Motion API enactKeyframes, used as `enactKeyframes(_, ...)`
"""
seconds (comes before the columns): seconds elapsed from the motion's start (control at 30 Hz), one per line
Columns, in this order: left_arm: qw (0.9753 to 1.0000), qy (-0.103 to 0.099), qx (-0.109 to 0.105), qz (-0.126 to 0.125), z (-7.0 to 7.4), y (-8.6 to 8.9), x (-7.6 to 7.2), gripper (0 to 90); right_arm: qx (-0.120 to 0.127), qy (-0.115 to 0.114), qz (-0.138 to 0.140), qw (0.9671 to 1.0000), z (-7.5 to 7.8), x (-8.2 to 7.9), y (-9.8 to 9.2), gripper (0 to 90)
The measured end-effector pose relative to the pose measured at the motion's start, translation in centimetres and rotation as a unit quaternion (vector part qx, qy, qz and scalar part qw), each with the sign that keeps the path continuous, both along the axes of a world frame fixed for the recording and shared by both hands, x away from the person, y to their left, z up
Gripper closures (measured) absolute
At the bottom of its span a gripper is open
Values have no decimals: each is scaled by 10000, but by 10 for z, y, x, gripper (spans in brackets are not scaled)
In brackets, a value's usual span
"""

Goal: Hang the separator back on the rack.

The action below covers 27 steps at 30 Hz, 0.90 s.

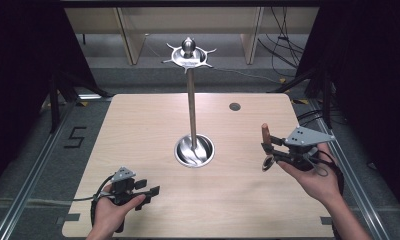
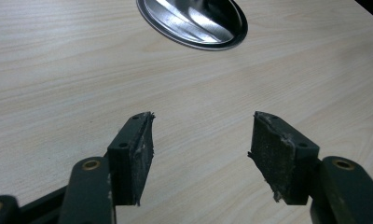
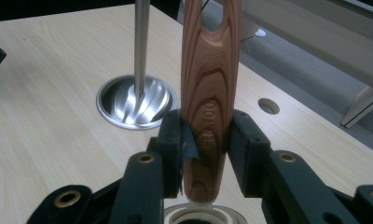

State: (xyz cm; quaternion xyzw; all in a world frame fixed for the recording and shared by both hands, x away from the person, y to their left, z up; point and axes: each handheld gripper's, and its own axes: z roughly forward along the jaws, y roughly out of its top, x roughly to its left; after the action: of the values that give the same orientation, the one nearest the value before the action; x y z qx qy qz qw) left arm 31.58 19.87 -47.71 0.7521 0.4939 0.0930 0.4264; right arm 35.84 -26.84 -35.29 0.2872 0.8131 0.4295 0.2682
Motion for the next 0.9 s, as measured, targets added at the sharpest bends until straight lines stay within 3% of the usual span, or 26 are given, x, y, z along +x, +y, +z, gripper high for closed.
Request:
enactKeyframes(0.2,10000,-1,-9,11,0,0,0,382,50,-114,-31,9999,3,2,2,684)
enactKeyframes(0.33,10000,-3,-8,15,0,-1,0,382,108,-109,-4,9999,5,3,3,684)
enactKeyframes(0.4,10000,-4,-8,16,0,-1,0,382,98,-2,45,9999,7,3,4,684)
enactKeyframes(0.63,10000,-7,-10,18,0,0,0,381,146,-29,67,9999,11,5,7,683)
enactKeyframes(0.73,10000,-7,-9,11,0,0,0,382,161,-147,54,9997,12,6,8,683)
enactKeyframes(0.9,10000,-17,-50,30,0,-1,0,381,151,-104,94,9998,15,7,10,683)
